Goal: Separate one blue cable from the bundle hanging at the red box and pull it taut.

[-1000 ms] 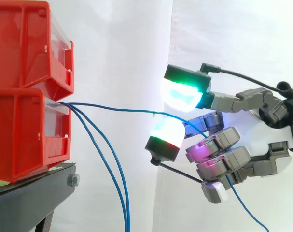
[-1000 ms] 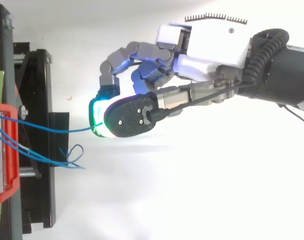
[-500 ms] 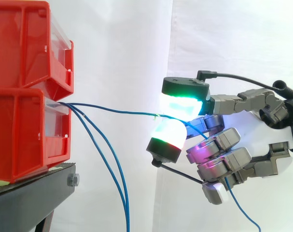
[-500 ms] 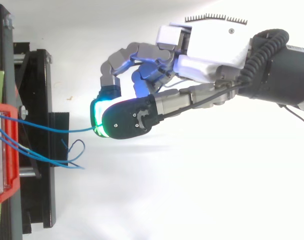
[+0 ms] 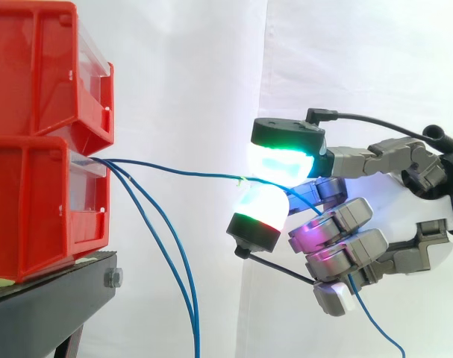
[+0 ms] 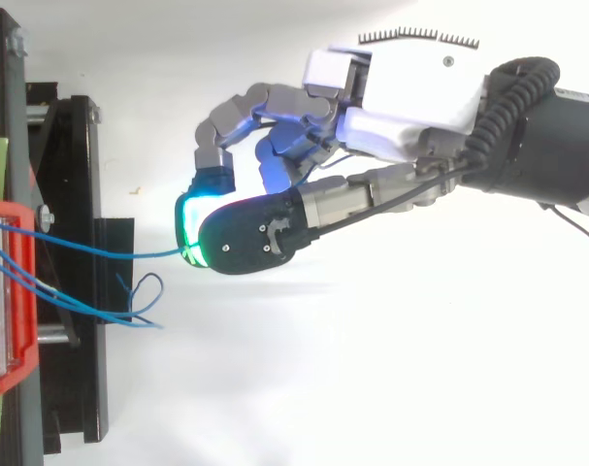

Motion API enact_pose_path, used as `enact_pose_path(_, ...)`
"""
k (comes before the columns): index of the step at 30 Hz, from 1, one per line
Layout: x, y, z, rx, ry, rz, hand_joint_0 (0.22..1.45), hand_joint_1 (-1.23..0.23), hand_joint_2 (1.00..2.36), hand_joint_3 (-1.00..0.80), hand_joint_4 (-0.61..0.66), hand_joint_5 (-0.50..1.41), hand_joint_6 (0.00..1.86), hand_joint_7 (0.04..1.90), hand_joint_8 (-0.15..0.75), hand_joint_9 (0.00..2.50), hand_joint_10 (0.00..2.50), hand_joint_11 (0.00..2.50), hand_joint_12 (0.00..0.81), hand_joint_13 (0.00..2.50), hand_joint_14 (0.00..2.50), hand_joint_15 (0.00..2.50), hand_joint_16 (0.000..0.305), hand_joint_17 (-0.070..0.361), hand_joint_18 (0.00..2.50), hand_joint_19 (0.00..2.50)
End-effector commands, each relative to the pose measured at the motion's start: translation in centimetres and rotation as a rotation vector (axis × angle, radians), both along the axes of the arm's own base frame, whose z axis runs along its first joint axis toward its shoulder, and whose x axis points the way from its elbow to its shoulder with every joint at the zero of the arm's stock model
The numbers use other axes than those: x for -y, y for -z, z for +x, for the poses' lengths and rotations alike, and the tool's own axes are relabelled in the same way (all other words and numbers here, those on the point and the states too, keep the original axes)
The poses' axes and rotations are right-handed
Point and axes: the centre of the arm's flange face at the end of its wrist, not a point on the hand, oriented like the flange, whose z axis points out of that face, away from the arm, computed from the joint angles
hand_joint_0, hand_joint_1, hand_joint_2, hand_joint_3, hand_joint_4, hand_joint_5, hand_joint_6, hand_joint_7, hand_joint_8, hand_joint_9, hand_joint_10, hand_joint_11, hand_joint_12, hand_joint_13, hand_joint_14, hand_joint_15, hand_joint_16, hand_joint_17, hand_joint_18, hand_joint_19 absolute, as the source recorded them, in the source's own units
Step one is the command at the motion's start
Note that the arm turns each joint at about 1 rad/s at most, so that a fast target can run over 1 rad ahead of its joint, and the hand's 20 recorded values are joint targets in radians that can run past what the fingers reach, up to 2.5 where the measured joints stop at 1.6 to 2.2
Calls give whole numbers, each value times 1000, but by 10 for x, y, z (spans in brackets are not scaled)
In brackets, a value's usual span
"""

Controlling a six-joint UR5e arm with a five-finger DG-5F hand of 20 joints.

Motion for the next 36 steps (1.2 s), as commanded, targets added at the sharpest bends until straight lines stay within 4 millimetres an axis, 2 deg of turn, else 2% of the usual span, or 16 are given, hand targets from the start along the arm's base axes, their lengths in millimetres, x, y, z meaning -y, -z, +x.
enact_pose_path(1,0,0,0,0,0,0,612,-704,1010,-377,117,-203,875,1014,318,701,1497,1407,393,855,1119,1498,48,108,894,1006)
enact_pose_path(13,0,0,0,0,0,0,602,-671,1008,-415,124,-196,860,1047,317,731,1441,1417,385,866,1112,1503,49,109,901,1007)
enact_pose_path(18,-2,0,0,0,-2,0,620,-709,1018,-255,80,-190,878,1096,312,742,1426,1444,387,886,1073,1524,49,109,922,995)
enact_pose_path(24,-1,0,0,-3,-2,0,631,-779,1022,-162,24,-189,886,1121,314,745,1409,1445,389,888,1056,1535,49,110,923,992)
enact_pose_path(36,-2,1,0,-2,-4,-3,696,-842,1019,-219,-29,-194,890,1279,310,753,1366,1466,391,901,998,1569,48,109,930,969)
